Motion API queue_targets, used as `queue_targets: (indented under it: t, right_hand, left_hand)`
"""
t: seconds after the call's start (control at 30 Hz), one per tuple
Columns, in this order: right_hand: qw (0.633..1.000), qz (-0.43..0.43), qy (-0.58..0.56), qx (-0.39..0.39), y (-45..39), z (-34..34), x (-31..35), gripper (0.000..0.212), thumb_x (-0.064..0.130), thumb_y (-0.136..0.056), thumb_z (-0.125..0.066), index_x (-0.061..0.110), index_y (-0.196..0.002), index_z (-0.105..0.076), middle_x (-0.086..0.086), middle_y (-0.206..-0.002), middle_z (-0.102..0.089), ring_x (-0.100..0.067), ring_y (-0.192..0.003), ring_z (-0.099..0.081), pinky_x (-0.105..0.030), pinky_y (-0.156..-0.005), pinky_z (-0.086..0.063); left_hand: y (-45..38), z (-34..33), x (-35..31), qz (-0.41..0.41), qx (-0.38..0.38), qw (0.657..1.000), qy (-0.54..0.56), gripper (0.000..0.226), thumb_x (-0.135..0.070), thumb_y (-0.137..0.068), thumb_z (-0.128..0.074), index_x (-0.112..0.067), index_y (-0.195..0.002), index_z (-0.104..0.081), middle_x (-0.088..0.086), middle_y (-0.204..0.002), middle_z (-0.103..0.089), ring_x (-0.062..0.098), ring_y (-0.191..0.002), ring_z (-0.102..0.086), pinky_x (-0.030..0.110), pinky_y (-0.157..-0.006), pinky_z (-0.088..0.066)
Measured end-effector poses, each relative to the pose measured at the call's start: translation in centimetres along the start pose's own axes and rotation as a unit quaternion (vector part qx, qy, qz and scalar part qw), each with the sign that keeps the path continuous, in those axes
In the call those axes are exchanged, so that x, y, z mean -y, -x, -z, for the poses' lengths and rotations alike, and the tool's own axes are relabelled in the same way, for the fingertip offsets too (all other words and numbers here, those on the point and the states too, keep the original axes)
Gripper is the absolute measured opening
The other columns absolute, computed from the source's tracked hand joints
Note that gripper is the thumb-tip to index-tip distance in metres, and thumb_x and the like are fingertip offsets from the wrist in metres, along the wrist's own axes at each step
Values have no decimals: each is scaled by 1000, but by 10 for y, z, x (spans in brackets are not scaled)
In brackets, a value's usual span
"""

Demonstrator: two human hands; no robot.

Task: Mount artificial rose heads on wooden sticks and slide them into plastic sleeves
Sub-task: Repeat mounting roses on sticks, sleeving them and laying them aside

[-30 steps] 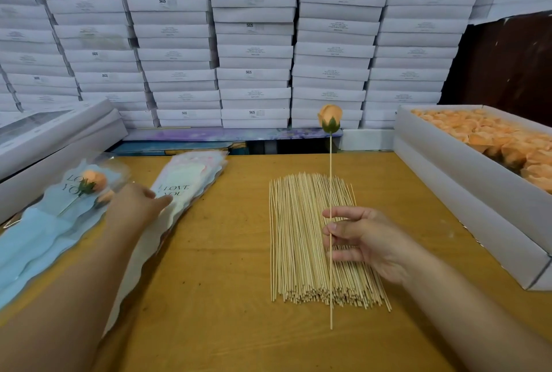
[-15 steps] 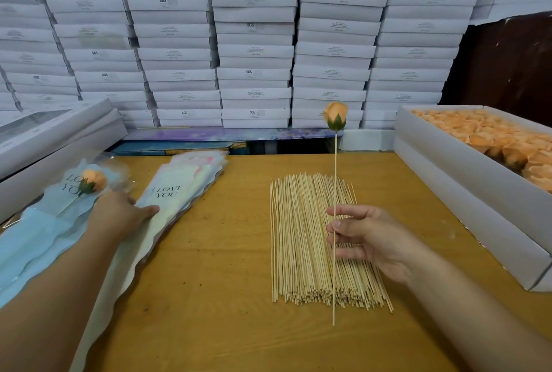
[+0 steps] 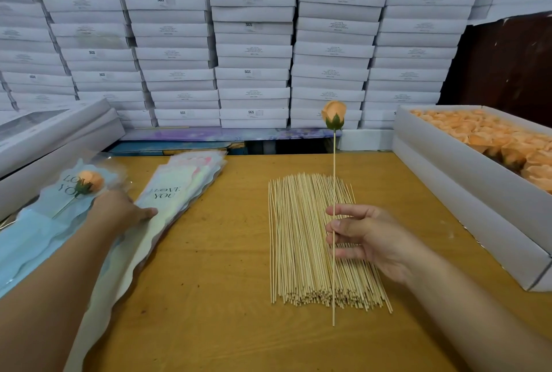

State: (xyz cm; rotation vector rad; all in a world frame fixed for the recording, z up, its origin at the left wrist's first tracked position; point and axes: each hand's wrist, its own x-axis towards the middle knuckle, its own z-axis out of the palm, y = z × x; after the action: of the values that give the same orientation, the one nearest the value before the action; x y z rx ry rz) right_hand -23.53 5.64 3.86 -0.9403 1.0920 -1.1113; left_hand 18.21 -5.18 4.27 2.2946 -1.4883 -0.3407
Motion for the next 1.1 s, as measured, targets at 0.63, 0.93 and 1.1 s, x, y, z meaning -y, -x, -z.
queue_targets:
  t: [0.63,0.93,1.1]
  right_hand:
    - [1000,-10,8,2,2,-1,3,36,0,-72,-75,7,-107,-73,-13,-96,-77,-22,-74,-74,-32,-55,-60]
    - [997,-23,-53,58,9,-5,10,44,-1,-70,-73,4,-113,-69,-15,-111,-75,-21,-72,-74,-27,-52,-60]
    - [990,-21,-110,80,11,-5,13,36,-5,-72,-71,3,-107,-73,-17,-102,-75,-21,-66,-72,-28,-50,-60]
  left_hand:
    - [30,15,-35,-19,91,954,286,46,-3,-93,-65,-21,-135,-56,17,-124,-59,37,-105,-63,45,-86,-55]
    - [126,-14,-89,-65,279,846,450,36,4,-90,-65,-18,-119,-63,15,-94,-77,22,-67,-72,32,-60,-58]
    - [162,-37,-100,-95,360,812,449,39,3,-91,-66,-15,-125,-61,16,-104,-77,29,-81,-75,33,-62,-59]
